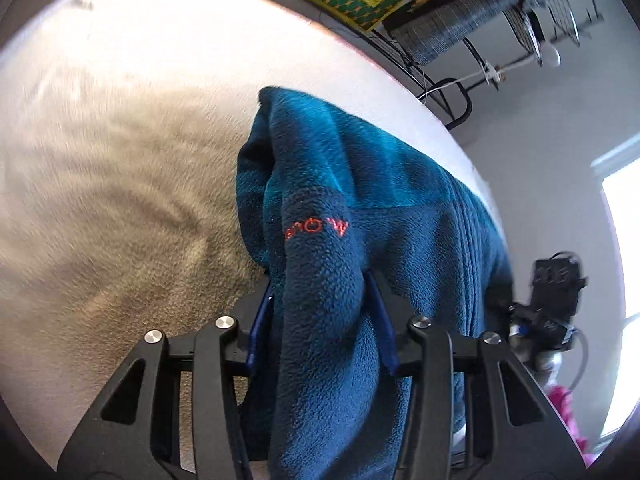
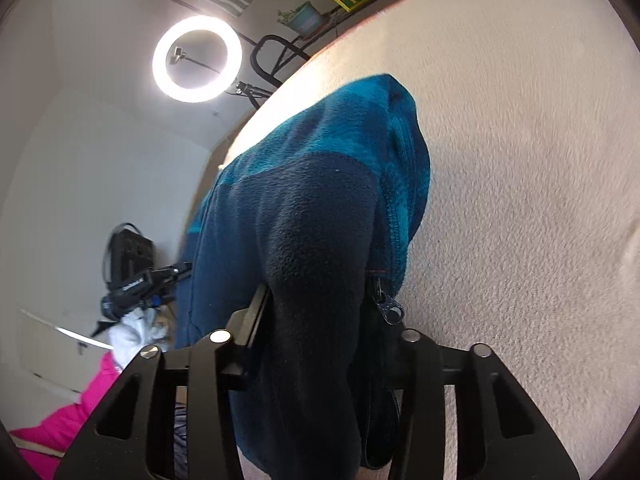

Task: Fold large clothes
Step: 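Lift the folded jacket with both grippers and carry it toward the bed's head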

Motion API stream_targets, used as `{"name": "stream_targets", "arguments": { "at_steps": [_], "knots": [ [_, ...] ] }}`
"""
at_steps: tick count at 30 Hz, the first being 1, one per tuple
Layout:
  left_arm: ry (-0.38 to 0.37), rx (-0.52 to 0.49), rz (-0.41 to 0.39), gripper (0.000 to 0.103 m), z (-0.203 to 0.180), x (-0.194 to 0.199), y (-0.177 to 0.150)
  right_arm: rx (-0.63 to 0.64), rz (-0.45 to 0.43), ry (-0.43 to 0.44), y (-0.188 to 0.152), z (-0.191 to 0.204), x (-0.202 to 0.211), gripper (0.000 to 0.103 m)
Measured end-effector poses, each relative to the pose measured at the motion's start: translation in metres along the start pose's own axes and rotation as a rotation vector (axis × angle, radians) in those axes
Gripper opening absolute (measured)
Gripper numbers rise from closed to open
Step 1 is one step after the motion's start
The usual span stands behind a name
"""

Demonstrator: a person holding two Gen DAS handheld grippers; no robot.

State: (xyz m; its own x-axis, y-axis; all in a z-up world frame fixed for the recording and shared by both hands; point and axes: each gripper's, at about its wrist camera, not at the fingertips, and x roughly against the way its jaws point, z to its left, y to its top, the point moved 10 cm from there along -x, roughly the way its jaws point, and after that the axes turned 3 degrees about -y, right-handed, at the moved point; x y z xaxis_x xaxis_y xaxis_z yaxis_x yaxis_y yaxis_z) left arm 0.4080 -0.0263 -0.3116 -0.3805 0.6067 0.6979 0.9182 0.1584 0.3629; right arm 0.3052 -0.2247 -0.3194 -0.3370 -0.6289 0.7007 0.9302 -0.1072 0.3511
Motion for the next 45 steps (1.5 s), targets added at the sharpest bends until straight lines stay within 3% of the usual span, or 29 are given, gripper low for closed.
{"name": "stream_targets", "arguments": {
  "at_steps": [4, 9, 14, 20, 23, 24, 25, 28, 29, 30, 31, 37, 45],
  "knots": [
    [0.041, -0.072, -0.031, 0.039, -0.015, 0.006, -0.004, 0.073, -0.020, -0.092, -0.001, 0.010, 0.008, 0.034],
    [0.028, -0.092, -0.044, 0.034, -0.027, 0.013, -0.011, 0.152, -0.048, -0.178, -0.001, 0.023, 0.023, 0.031],
    [0.049, -0.182, -0.048, 0.034, -0.048, 0.014, -0.018, 0.244, -0.089, -0.275, 0.001, 0.033, 0.042, 0.031],
    [0.016, -0.067, 0.009, 0.036, -0.028, -0.016, -0.020, 0.178, -0.053, -0.292, 0.002, 0.012, 0.033, 0.030],
    [-0.010, -0.006, 0.023, 0.053, -0.018, -0.021, -0.018, 0.155, -0.045, -0.281, 0.003, 0.008, 0.029, 0.030],
    [0.006, 0.002, 0.026, 0.069, -0.014, -0.023, -0.017, 0.154, -0.044, -0.278, 0.004, 0.008, 0.029, 0.031],
    [0.020, 0.018, 0.028, 0.076, -0.009, -0.025, -0.016, 0.157, -0.043, -0.279, 0.005, 0.007, 0.029, 0.031],
    [-0.035, 0.068, 0.038, 0.078, -0.003, -0.033, -0.014, 0.156, -0.038, -0.278, 0.002, 0.004, 0.031, 0.031],
    [-0.039, 0.063, 0.042, 0.078, -0.003, -0.035, -0.012, 0.152, -0.036, -0.275, 0.003, 0.003, 0.030, 0.031],
    [-0.050, 0.054, 0.041, 0.068, -0.006, -0.036, -0.011, 0.149, -0.035, -0.274, 0.001, 0.003, 0.030, 0.031],
    [-0.077, 0.049, 0.045, 0.049, -0.009, -0.035, -0.013, 0.146, -0.034, -0.272, 0.001, 0.003, 0.030, 0.031],
    [0.095, -0.179, -0.042, 0.038, -0.047, -0.020, -0.009, 0.181, -0.043, -0.319, 0.001, 0.015, 0.033, 0.030],
    [0.140, -0.319, -0.108, 0.033, -0.095, 0.002, -0.011, 0.269, -0.093, -0.420, 0.002, 0.033, 0.048, 0.030]
  ]
}}
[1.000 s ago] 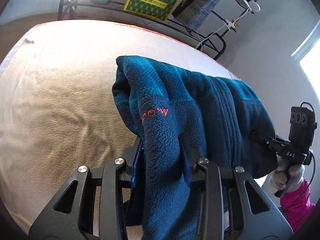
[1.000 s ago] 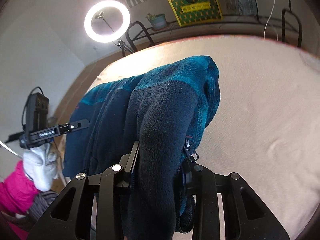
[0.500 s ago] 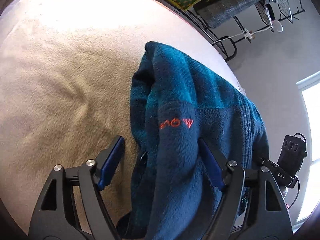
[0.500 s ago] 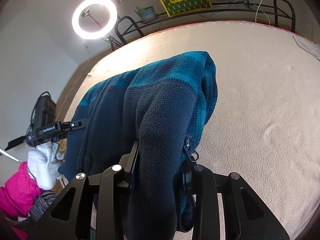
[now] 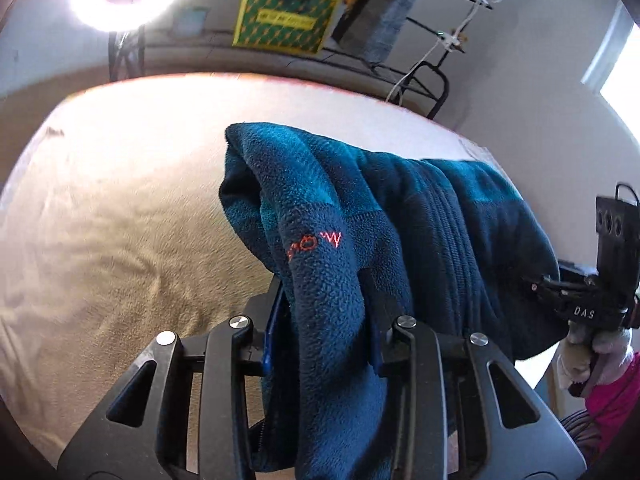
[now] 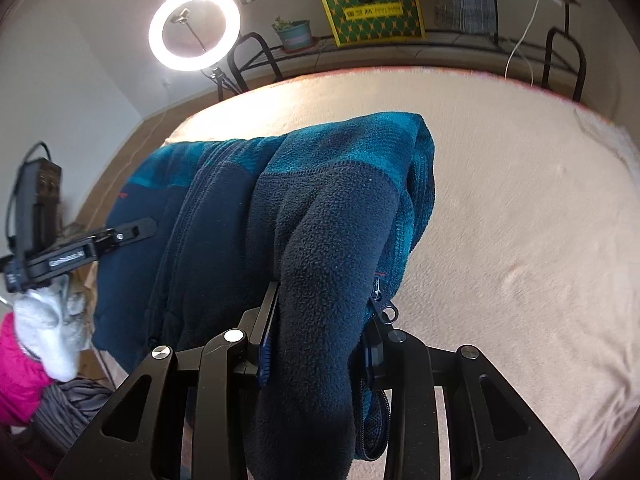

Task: Fold large clothes
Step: 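Lift the folded jacket with both grippers and carry it toward the bed's head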

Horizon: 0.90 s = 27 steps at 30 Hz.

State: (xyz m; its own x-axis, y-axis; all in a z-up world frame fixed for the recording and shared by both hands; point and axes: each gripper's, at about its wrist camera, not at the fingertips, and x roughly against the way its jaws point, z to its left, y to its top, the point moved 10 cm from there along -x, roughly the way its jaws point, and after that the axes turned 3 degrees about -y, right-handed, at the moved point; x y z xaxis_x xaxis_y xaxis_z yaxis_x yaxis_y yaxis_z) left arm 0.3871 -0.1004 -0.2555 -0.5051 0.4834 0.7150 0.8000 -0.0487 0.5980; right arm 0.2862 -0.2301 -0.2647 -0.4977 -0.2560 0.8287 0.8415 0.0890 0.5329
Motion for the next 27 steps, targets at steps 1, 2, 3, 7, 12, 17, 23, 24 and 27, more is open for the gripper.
{"name": "stream_targets", "arguments": {
  "at_steps": [1, 2, 3, 7, 12, 17, 23, 24, 27],
  "knots": [
    [0.003, -0.014, -0.007, 0.033, -0.003, 0.005, -0.001, 0.009, -0.018, -0.013, 0.002, 0.001, 0.006, 0.030],
    [0.002, -0.027, -0.018, 0.033, -0.009, 0.009, 0.001, 0.015, -0.035, -0.026, 0.005, 0.001, 0.012, 0.030],
    [0.002, -0.038, -0.028, 0.033, -0.015, 0.011, 0.002, 0.019, -0.046, -0.035, 0.007, 0.001, 0.016, 0.030],
    [-0.002, -0.084, -0.067, 0.032, -0.038, 0.020, 0.012, 0.034, -0.099, -0.070, 0.013, -0.001, 0.035, 0.030],
    [-0.012, -0.132, -0.111, 0.032, -0.065, 0.025, 0.026, 0.038, -0.139, -0.103, 0.015, -0.006, 0.050, 0.030],
    [-0.038, -0.131, -0.113, 0.032, -0.079, 0.013, 0.036, 0.054, -0.156, -0.141, 0.019, -0.016, 0.061, 0.030],
    [-0.055, -0.142, -0.114, 0.032, -0.098, -0.002, 0.047, 0.071, -0.169, -0.182, 0.029, -0.032, 0.075, 0.030],
    [-0.059, -0.145, -0.114, 0.032, -0.103, -0.004, 0.050, 0.075, -0.172, -0.189, 0.030, -0.035, 0.077, 0.030],
    [-0.073, -0.158, -0.115, 0.032, -0.119, -0.013, 0.059, 0.075, -0.178, -0.210, 0.033, -0.048, 0.083, 0.030]
  ]
}}
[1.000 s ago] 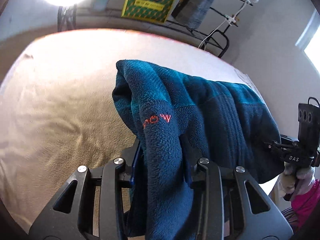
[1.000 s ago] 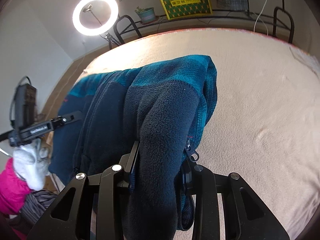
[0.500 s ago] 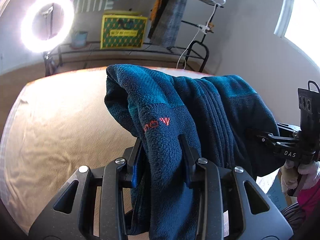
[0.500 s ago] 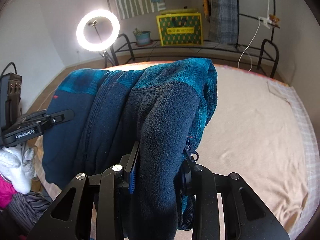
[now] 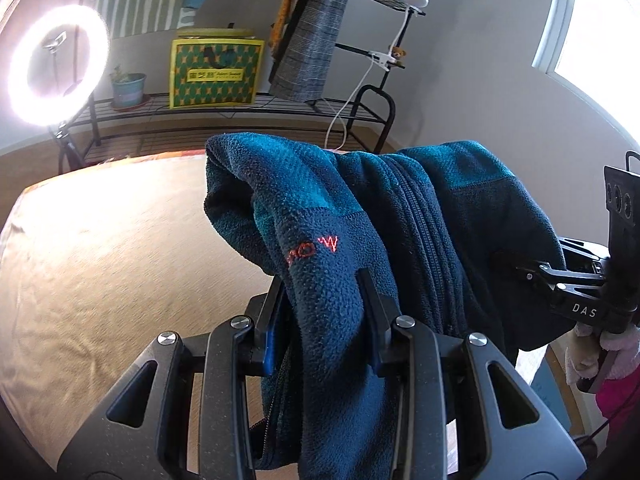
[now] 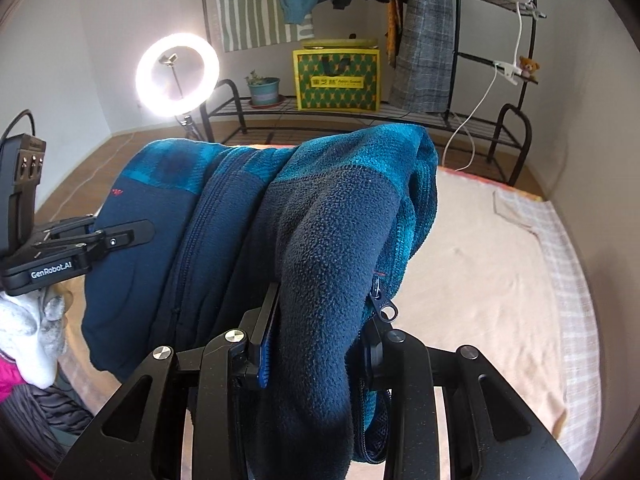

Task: Fold large clothes
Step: 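Lift the folded jacket with both grippers and carry it toward the bed's head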

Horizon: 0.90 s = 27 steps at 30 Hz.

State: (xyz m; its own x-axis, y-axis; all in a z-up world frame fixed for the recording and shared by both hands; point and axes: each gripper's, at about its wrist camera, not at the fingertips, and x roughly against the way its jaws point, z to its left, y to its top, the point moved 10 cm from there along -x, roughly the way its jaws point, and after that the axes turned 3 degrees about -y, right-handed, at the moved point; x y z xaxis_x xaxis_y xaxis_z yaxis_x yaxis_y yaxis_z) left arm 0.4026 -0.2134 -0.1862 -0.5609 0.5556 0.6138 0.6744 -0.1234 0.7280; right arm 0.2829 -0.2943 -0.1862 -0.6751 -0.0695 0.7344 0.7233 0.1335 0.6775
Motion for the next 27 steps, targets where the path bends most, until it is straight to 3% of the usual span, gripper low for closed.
{"name": "stream_targets", "arguments": {
  "at_steps": [16, 27],
  "knots": [
    [-0.051, -0.050, 0.000, 0.032, -0.069, -0.076, 0.036, 0.008, -0.033, -0.124, 0.009, -0.078, 0.015, 0.030],
    [-0.072, -0.053, 0.007, 0.032, -0.093, -0.155, 0.080, 0.011, -0.034, -0.157, 0.035, -0.142, -0.012, 0.029]
  ]
}}
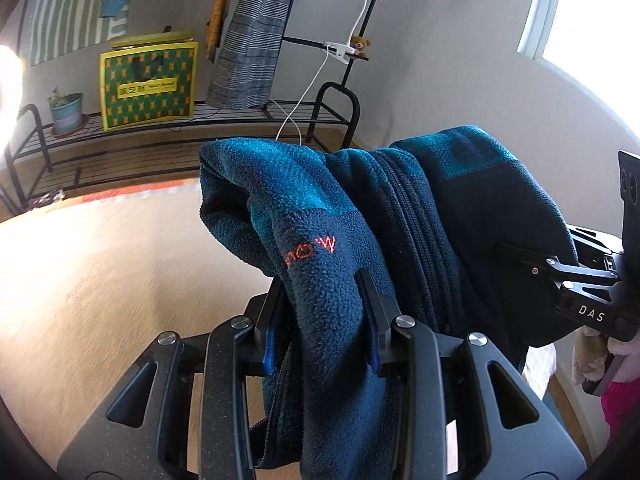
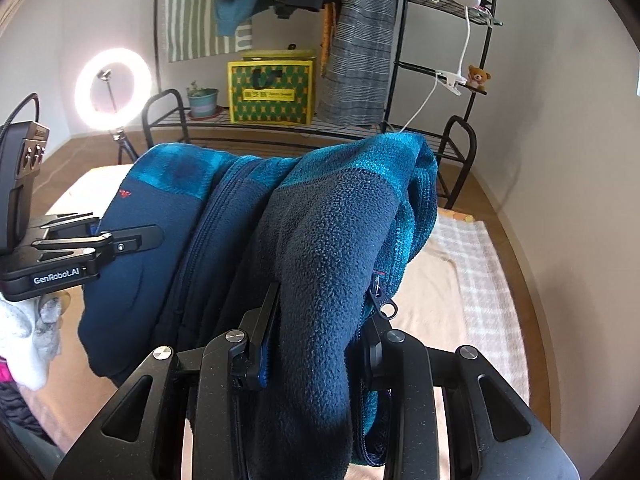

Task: Fold large clothes
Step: 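Lift the folded jacket with both grippers and carry it toward the bed's head, then lower the jacket onto the bed and open both grippers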

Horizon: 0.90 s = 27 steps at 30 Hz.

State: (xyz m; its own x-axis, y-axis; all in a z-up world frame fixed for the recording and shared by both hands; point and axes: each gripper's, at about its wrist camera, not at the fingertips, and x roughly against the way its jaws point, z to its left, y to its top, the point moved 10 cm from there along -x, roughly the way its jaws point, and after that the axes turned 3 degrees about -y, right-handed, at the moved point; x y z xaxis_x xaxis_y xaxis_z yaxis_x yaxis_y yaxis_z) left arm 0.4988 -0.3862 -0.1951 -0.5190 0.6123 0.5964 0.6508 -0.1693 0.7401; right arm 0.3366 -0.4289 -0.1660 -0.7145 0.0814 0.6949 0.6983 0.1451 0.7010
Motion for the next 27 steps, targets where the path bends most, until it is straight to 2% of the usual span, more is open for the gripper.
{"name": "stream_targets", "arguments": {
  "at_steps": [7, 14, 19, 27],
  "knots": [
    [-0.029, 0.028, -0.002, 0.032, -0.002, -0.067, 0.046, -0.020, -0.010, -0.023, 0.028, -0.052, -0.043, 0.029],
    [-0.058, 0.062, 0.007, 0.032, -0.005, -0.133, 0.069, -0.048, -0.013, -0.038, 0.049, -0.105, -0.089, 0.029],
    [-0.060, 0.072, 0.018, 0.032, -0.003, -0.170, 0.073, -0.071, 0.004, -0.046, 0.050, -0.128, -0.124, 0.029],
    [-0.046, 0.114, 0.052, 0.032, 0.023, -0.209, 0.065, -0.003, 0.045, -0.080, 0.040, -0.143, -0.170, 0.029]
  ]
}}
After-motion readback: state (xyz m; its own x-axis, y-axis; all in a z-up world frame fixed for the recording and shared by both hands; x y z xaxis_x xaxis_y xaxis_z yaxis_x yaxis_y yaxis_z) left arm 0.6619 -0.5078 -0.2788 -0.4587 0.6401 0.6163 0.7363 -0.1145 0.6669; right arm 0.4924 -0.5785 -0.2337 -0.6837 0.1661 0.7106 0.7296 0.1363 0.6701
